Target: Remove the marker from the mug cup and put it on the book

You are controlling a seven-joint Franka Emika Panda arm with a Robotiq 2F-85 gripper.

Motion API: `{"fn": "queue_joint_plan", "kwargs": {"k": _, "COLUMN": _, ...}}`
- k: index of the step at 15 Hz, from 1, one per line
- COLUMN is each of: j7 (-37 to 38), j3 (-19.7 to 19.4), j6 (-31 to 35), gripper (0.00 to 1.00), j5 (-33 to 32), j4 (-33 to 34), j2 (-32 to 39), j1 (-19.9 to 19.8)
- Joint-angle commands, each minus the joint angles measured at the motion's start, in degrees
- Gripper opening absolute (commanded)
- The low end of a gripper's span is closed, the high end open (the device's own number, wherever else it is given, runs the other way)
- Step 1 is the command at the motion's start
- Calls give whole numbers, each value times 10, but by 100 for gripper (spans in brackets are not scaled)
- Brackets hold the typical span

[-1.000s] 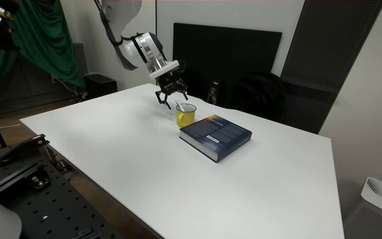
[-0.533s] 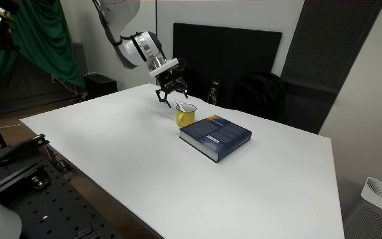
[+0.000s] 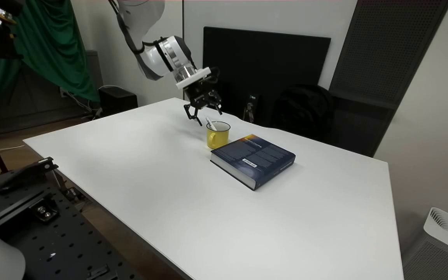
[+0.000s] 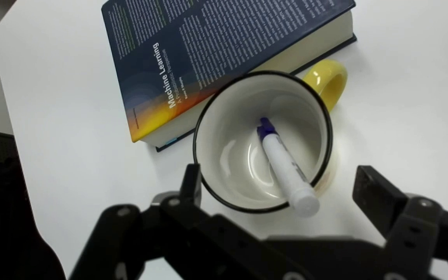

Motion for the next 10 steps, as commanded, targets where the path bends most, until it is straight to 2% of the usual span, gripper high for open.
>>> {"fn": "queue_joint_plan", "kwargs": {"k": 1, "j7": -12, "j3": -7, "j6": -21, "gripper": 100, "j5": 12, "j4": 43, "j2": 22, "j1": 7}}
{"fn": "queue_joint_plan", "kwargs": {"k": 5, "j7": -14, "j3": -8, "j6": -25, "gripper": 100, "j5": 14, "j4": 44, "j2": 21, "j1": 9}}
{"fn": "queue_joint_plan", "kwargs": {"k": 6, "j7": -14, "j3": -8, "j6": -27, "gripper": 84, "j5": 15, "j4": 44, "j2": 21, "j1": 9}}
{"fn": "queue_joint_plan", "kwargs": {"k": 7, "j7": -14, "j3": -8, "j6": -26, "gripper": 73, "j5": 15, "j4": 43, "j2": 20, "j1": 10}}
{"fn": "queue_joint_plan", "kwargs": {"k": 10, "j7": -13, "j3": -9, "j6": -27, "gripper": 51, "j5": 14, "j4": 44, "j2": 20, "j1": 13}}
